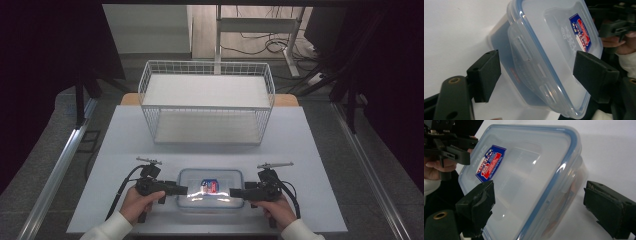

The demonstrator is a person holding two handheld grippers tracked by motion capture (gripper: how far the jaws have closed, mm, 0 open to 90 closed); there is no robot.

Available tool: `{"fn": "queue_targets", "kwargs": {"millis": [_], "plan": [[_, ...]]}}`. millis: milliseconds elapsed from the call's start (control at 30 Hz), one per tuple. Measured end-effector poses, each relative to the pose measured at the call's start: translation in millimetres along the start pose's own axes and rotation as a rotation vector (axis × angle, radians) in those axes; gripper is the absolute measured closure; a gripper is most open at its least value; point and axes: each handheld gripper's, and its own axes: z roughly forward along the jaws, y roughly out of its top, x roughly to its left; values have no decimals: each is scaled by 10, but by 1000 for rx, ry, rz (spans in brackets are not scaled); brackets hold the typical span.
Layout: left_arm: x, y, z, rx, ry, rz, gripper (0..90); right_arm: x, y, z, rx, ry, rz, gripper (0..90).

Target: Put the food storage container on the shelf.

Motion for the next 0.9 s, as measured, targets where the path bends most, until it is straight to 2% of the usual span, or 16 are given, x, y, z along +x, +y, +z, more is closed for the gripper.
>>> {"fn": "queue_targets", "kwargs": {"millis": [100, 167, 200, 300, 400, 567, 767, 900], "plan": [[-16, -7, 22, 7, -32, -4, 268, -23, -1, 27, 15, 23, 32, 131], [-30, -7, 24, 7, -25, -6, 283, -21, -5, 25, 17, 41, 34, 209], [-31, -6, 13, 5, -24, -11, 293, -14, -8, 23, 20, 41, 32, 217], [-27, -3, -21, 2, -27, -24, 353, -31, -1, -48, 13, 46, 44, 334], [-37, -7, -44, -2, -30, -28, 380, -71, -7, -83, 9, 72, 69, 381], [-61, -40, -101, -18, -39, -39, 450, -51, -29, -143, -7, 81, 82, 441], [-133, -56, -134, -21, -21, -19, 473, -20, -48, -195, -22, 84, 129, 486], [-162, -55, -142, -28, -18, -14, 489, 2, -47, -219, -35, 74, 128, 496]]}}
